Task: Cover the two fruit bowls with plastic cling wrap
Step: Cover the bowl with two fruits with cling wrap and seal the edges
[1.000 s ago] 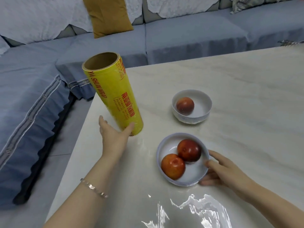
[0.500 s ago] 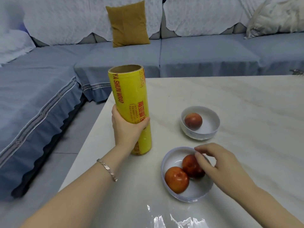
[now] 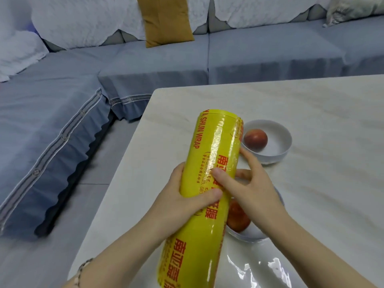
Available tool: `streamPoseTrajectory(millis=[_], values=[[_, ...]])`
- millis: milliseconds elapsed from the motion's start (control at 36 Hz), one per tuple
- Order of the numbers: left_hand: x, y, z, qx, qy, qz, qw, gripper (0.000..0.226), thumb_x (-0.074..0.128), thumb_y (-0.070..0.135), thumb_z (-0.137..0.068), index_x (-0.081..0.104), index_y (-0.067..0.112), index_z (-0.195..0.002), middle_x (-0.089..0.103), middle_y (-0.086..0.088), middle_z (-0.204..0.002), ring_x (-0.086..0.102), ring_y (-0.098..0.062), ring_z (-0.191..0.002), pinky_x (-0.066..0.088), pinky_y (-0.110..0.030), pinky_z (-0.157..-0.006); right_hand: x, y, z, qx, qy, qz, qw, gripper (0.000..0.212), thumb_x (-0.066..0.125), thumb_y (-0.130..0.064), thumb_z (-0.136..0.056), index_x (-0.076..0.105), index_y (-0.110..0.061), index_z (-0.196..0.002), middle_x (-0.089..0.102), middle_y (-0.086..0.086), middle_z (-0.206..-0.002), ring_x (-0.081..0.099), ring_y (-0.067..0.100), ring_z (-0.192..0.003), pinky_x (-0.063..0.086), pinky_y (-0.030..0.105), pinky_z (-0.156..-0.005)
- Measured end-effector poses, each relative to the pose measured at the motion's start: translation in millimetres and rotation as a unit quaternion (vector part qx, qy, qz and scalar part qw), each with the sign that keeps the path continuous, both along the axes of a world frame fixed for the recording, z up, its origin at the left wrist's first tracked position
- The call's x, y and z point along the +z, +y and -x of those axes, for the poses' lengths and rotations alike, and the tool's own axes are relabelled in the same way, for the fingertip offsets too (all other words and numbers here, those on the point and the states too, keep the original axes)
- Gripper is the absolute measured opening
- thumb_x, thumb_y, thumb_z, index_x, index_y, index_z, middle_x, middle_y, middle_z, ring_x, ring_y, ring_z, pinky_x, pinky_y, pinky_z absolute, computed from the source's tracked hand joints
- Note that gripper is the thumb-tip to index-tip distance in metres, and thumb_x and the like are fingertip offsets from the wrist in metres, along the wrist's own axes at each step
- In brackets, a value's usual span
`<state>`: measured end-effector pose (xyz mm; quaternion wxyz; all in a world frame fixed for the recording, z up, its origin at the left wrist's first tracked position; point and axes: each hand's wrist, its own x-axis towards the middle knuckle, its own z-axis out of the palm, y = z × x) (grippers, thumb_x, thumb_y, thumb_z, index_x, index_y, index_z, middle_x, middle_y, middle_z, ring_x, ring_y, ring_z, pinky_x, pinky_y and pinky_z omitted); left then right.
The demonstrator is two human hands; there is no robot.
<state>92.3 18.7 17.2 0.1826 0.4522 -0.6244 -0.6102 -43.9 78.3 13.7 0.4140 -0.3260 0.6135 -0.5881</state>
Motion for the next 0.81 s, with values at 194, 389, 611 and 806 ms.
streamPoseTrajectory(millis=[194,389,611,806], values=[[-16.5,-2.8,2.3,-0.061,0.086,-0.078,0.991,0.084,0.079,0.050,-0.050,0.039,0.053,-0.123,0.068,0.012,-0.110,0.069,-0.021,-0.097,0.058,-0.034,-0.070,1.0,19.1,14.8,-0.004,-0.066,0.005,0.998,0.071,0.072,-0.024,-0.063,0.045,-0.033,-0.128,0.074,-0.002,-0.079,0.071,0.008,-0.070,0.053,0.016,-0.052],[-28.4,8.9,8.1,-0.021,0.103,-0.033,0.994,0.082,0.077,0.046,-0.047,0.041,0.058,-0.120,0.069,0.015,-0.105,0.071,-0.019,-0.091,0.059,-0.034,-0.066,-1.9,29.0,30.9,-0.011,-0.043,-0.009,0.999,0.062,0.074,-0.022,-0.062,0.055,-0.025,-0.121,0.072,0.005,-0.095,0.071,0.011,-0.081,0.056,0.017,-0.065],[-31.0,17.5,5.1,-0.028,0.055,0.027,0.998,0.097,0.079,0.052,-0.040,0.034,0.061,-0.126,0.064,0.014,-0.116,0.069,-0.012,-0.095,0.060,-0.037,-0.072,-3.8,21.3,48.2,-0.135,0.002,0.004,0.991,0.012,0.070,-0.019,-0.077,0.071,-0.012,-0.087,0.073,0.001,-0.078,0.067,0.007,-0.072,0.056,0.030,-0.080],[-29.0,18.0,0.6,-0.038,0.027,0.047,0.998,0.098,0.077,0.055,-0.039,0.031,0.065,-0.125,0.062,0.018,-0.117,0.067,-0.007,-0.095,0.060,-0.032,-0.072,-9.8,16.9,50.9,-0.125,0.003,0.000,0.992,0.010,0.064,-0.015,-0.083,0.070,-0.016,-0.074,0.068,-0.007,-0.058,0.062,0.002,-0.057,0.054,0.020,-0.063]])
